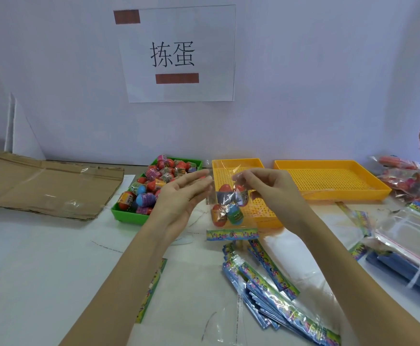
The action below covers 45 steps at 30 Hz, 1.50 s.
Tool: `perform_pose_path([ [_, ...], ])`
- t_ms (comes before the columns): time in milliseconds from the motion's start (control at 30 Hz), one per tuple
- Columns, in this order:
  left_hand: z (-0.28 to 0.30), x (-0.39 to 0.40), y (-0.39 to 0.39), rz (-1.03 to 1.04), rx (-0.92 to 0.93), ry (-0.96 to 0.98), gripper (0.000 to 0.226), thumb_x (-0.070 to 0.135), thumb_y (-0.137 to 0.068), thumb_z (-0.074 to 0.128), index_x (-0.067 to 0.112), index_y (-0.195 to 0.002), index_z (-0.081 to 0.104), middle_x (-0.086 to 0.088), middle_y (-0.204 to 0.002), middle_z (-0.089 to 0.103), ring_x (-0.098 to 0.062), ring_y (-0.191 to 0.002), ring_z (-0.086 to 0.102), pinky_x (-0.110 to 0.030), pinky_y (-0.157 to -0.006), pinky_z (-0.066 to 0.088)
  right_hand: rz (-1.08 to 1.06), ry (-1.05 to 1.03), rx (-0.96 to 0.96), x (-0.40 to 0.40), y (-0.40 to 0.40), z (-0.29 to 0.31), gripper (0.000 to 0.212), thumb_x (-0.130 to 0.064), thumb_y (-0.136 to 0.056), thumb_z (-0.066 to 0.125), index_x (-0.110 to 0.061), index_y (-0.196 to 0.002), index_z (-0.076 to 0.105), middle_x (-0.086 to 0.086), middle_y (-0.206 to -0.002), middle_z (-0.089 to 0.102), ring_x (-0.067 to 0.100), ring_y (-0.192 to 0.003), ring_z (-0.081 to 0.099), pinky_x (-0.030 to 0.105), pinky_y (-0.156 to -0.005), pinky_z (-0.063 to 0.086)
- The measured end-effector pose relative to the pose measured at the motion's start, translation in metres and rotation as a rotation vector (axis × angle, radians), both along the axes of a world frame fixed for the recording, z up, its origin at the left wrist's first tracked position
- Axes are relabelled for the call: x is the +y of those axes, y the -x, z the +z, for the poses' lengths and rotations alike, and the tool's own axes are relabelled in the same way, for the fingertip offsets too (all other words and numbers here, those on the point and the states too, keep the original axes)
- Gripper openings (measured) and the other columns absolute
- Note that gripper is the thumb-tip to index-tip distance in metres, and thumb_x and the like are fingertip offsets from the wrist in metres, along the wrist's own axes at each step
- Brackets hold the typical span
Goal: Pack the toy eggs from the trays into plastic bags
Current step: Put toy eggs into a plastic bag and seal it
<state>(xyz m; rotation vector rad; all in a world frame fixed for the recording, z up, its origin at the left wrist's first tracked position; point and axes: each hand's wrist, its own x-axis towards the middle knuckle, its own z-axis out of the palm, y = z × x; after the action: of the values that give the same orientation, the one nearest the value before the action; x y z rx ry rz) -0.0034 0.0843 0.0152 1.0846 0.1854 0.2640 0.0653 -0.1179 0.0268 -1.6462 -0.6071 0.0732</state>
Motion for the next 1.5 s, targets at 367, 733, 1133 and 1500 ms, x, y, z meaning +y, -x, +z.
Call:
perform_pose_path([
  [367, -0.010, 0.004, -0.001, 0.088, -0.014, -0.313, 0.015, 0.008, -0.089, 0.078, 0.006, -0.104, 0.080, -0.012, -0.102, 0.080, -0.016, -0.091, 0.074, -0.023, -0.080, 0.058, -0.091, -0.013, -0.061, 0.001, -0.001, -0.001, 0.017, -0.016, -0.100, 0.065, -0.013, -0.097, 0.081, 0.007, -0.079, 0.075, 0.011, -0.075, 0.069, 0.021, -0.068, 0.059],
  [733, -0.007, 0.001, 0.001, 0.117, -0.011, -0.210, 0.007, 0.003, -0.092, 0.074, 0.002, -0.098, 0.076, -0.019, -0.096, 0.075, -0.027, -0.088, 0.070, -0.028, -0.078, 0.061, -0.017, 0.056, 0.075, -0.005, -0.005, -0.003, 0.014, -0.025, -0.093, 0.076, -0.013, -0.098, 0.081, -0.003, -0.096, 0.080, 0.012, -0.090, 0.075, 0.021, -0.072, 0.060],
  [1133, -0.002, 0.019, 0.004, -0.013, -0.055, -0.361, 0.023, 0.006, -0.088, 0.078, 0.000, -0.111, 0.078, -0.019, -0.109, 0.078, -0.029, -0.101, 0.076, -0.026, -0.081, 0.061, 0.096, -0.124, 0.269, -0.015, -0.010, -0.002, 0.028, -0.032, -0.076, 0.081, -0.014, -0.097, 0.084, 0.012, -0.090, 0.078, 0.017, -0.083, 0.073, 0.023, -0.073, 0.060],
  [1500, 0.004, 0.025, 0.009, -0.060, -0.147, -0.400, 0.019, 0.016, -0.079, 0.082, 0.014, -0.098, 0.084, -0.012, -0.103, 0.080, -0.019, -0.092, 0.076, -0.021, -0.078, 0.059, 0.155, -0.169, 0.249, -0.016, -0.009, -0.001, 0.015, -0.020, -0.084, 0.077, -0.019, -0.098, 0.084, 0.013, -0.105, 0.079, 0.019, -0.093, 0.075, 0.022, -0.074, 0.059],
])
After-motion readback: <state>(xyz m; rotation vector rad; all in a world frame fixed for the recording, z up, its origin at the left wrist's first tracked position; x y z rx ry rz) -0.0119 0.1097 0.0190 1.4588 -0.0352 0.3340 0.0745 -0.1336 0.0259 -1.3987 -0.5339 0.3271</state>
